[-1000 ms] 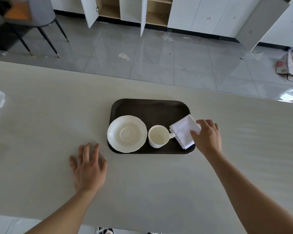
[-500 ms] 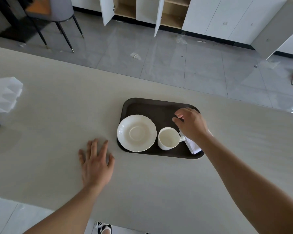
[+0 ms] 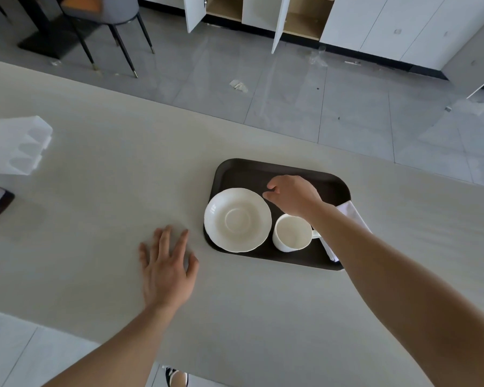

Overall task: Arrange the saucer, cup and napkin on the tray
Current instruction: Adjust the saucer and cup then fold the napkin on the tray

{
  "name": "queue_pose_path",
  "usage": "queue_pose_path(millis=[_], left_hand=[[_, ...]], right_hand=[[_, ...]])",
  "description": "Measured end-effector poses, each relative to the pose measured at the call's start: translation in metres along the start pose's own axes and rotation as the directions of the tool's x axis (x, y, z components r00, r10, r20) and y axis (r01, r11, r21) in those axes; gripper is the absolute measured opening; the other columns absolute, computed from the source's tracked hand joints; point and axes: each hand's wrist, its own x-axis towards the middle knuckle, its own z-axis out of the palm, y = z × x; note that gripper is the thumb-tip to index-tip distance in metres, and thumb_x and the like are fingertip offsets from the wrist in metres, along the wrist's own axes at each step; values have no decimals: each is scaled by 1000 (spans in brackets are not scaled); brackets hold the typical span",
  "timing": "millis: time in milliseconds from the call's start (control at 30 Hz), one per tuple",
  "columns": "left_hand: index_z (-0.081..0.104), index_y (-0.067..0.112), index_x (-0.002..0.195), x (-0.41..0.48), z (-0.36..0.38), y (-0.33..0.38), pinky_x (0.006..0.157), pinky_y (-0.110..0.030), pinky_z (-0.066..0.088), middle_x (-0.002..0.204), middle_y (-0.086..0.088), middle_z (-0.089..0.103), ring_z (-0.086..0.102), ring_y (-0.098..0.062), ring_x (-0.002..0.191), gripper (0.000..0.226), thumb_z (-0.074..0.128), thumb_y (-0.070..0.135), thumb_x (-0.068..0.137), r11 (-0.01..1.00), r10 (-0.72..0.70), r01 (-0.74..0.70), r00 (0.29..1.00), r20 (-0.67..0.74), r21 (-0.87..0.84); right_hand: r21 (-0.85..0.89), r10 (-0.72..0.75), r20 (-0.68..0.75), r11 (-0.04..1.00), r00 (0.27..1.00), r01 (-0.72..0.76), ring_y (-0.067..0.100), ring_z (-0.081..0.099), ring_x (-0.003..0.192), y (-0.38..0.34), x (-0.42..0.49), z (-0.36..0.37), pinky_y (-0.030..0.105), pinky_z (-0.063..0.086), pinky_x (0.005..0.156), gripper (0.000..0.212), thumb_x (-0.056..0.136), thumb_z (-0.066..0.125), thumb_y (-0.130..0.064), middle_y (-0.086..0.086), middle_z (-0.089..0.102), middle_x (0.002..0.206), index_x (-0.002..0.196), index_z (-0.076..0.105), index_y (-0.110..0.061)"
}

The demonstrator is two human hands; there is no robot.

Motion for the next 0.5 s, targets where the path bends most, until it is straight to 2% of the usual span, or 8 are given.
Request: queue_pose_path(millis=[100,300,500], left_hand=[[57,20,138,0,0,0,119,-61,20,148,-19,47,39,-39,141,55,44,35,87,1000,4,-4,1000,-7,8],[54,21,140,1,1,-1,119,-61,19,150,-18,44,36,-38,144,55,46,35,87,1000,0,0,1000,21,27],[52,24,141,1,6,-6,118,-60,21,151,-16,43,34,-36,144,54,43,38,89,998,9,-10,1000,21,59]], right_hand=[[-7,2,49,1000,999,-2,25,64,89,-2,10,3,38,56,76,26,93,58,-41,2,71,97,105,69,-20],[-17,-10,145,1000,989,12,23,65,89,-4,21,13,41,56,82,21,92,59,-35,0,72,97,101,72,-21],[4,-39,162,999,986,39,23,65,87,-10,34,19,41,56,82,13,90,63,-25,2,71,97,97,71,-16]])
